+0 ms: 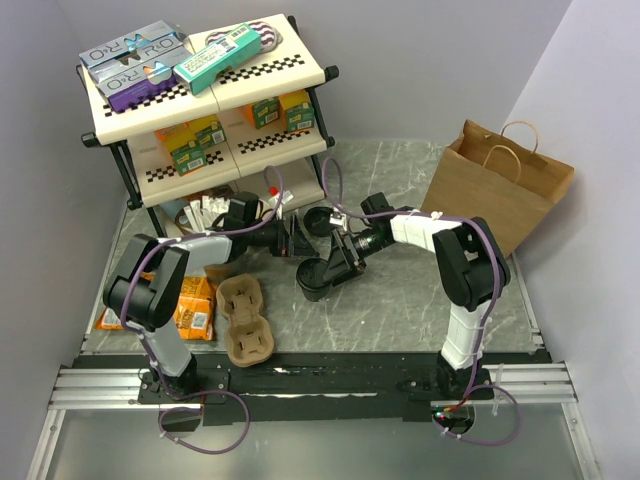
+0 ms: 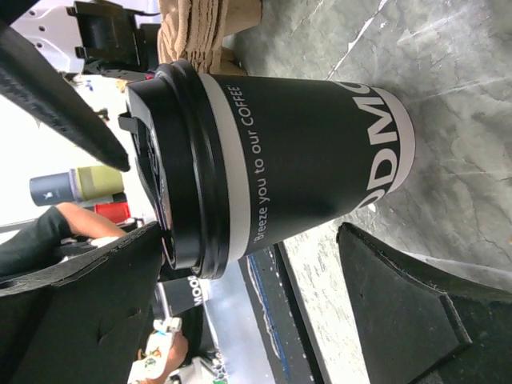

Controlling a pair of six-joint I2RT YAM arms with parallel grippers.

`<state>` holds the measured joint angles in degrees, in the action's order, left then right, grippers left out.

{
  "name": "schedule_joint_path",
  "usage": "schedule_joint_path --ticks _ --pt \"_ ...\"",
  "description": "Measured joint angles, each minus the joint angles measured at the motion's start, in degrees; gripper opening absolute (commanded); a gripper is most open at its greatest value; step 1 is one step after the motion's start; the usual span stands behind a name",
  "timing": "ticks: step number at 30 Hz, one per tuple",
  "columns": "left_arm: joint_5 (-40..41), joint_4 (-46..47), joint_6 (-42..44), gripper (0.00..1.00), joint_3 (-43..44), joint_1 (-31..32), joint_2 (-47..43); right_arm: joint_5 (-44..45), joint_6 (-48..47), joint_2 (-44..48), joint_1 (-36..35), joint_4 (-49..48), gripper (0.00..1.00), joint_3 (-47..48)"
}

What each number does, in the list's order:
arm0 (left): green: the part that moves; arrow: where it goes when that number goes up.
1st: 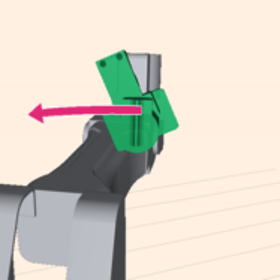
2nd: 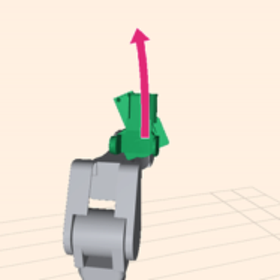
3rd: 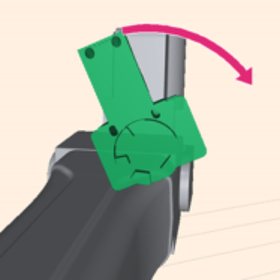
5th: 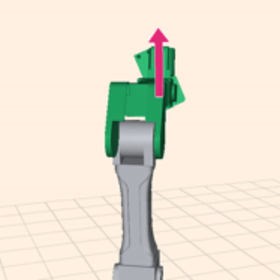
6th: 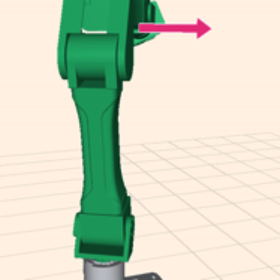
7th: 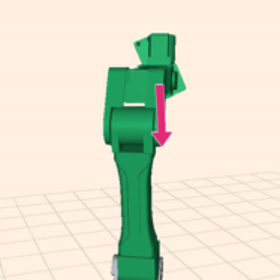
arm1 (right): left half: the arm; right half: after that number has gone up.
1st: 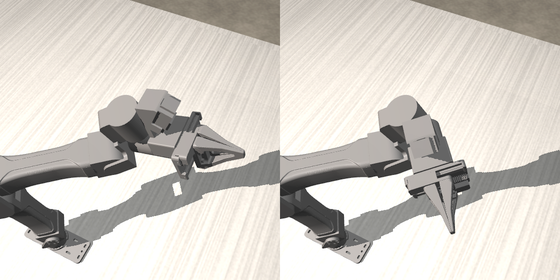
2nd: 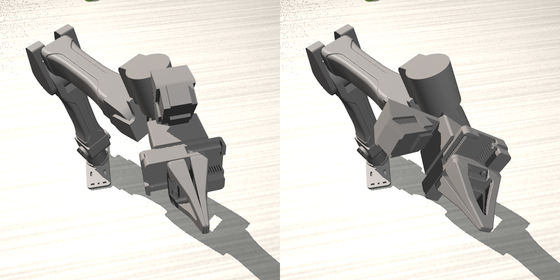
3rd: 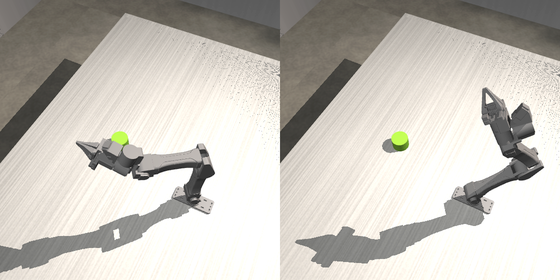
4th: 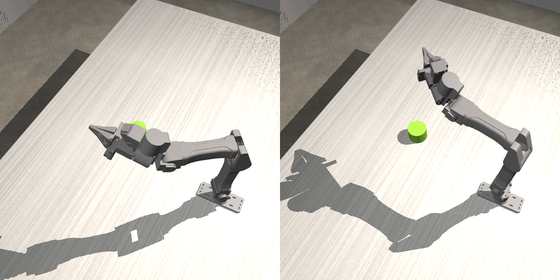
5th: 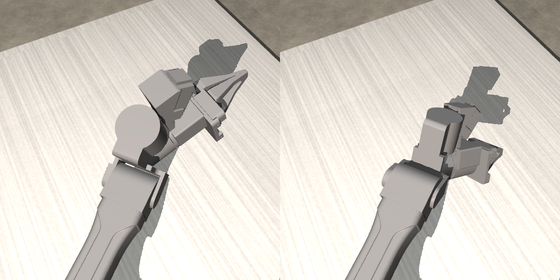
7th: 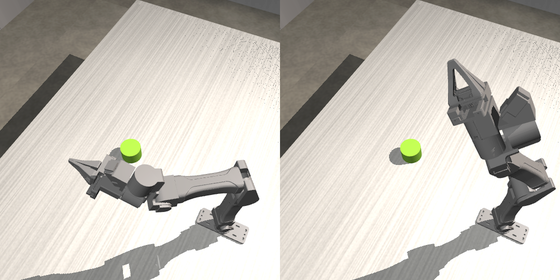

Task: Pack the takeout coffee

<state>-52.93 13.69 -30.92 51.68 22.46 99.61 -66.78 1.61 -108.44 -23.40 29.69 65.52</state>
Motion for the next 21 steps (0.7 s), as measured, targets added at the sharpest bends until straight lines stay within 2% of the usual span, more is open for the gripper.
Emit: schedule_joint_path --ticks 11,21 --pt "-0.8 2.9 1.7 0.93 -0.6 0.0 0.0 -0.7 0.2 -0.7 -0.4 0.0 0.91 0.0" --pt "0.8 -7.6 13.4 0.93 2.2 1.0 -3.2 -1.2 0.9 -0.9 -0.5 -1.2 0.9 0.0"
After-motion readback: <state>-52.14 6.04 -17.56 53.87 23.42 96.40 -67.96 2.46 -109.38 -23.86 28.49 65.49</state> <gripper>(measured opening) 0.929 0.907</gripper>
